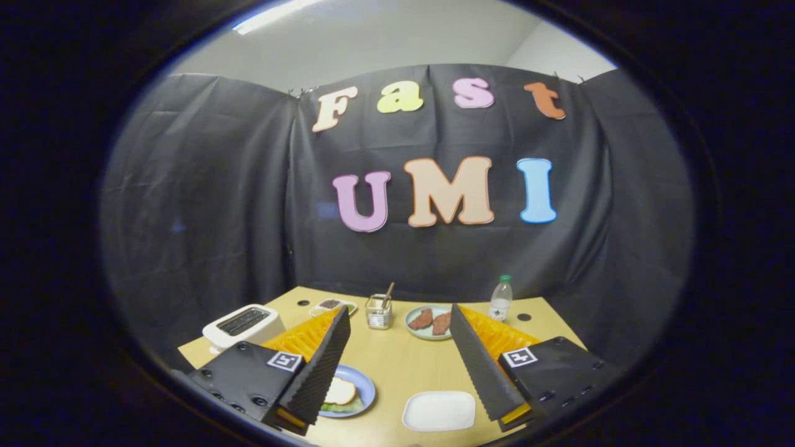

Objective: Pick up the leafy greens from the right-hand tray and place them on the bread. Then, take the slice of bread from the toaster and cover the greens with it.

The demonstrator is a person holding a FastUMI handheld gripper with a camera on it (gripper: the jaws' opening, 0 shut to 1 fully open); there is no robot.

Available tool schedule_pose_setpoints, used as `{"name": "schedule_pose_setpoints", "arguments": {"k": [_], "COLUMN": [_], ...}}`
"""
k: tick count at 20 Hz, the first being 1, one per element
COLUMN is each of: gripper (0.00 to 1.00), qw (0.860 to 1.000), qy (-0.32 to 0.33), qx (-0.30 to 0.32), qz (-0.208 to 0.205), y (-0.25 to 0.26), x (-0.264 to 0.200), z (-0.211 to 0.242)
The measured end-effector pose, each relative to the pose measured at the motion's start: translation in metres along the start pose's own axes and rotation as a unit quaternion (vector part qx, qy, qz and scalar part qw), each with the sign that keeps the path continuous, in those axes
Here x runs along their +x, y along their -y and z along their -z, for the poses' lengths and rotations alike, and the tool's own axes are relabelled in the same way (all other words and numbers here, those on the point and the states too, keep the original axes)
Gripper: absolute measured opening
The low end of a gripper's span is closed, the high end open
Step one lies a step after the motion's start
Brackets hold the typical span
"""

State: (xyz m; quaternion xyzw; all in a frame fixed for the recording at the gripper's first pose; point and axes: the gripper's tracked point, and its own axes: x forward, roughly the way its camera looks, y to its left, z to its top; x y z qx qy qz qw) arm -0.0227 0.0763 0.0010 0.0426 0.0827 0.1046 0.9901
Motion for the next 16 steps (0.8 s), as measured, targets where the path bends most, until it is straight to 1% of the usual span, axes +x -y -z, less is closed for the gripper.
{"name": "schedule_pose_setpoints", "arguments": {"k": [2,6,13,16], "gripper": [1.00,1.00,1.00,1.00], "qw": [0.999,0.998,0.995,0.995], "qy": [0.027,0.042,0.062,0.064], "qx": [-0.012,-0.029,-0.025,-0.014], "qz": [0.019,0.043,0.076,0.081], "y": [0.008,0.017,0.028,0.030], "x": [-0.007,-0.017,-0.023,-0.024], "z": [-0.011,-0.015,-0.020,-0.018]}}
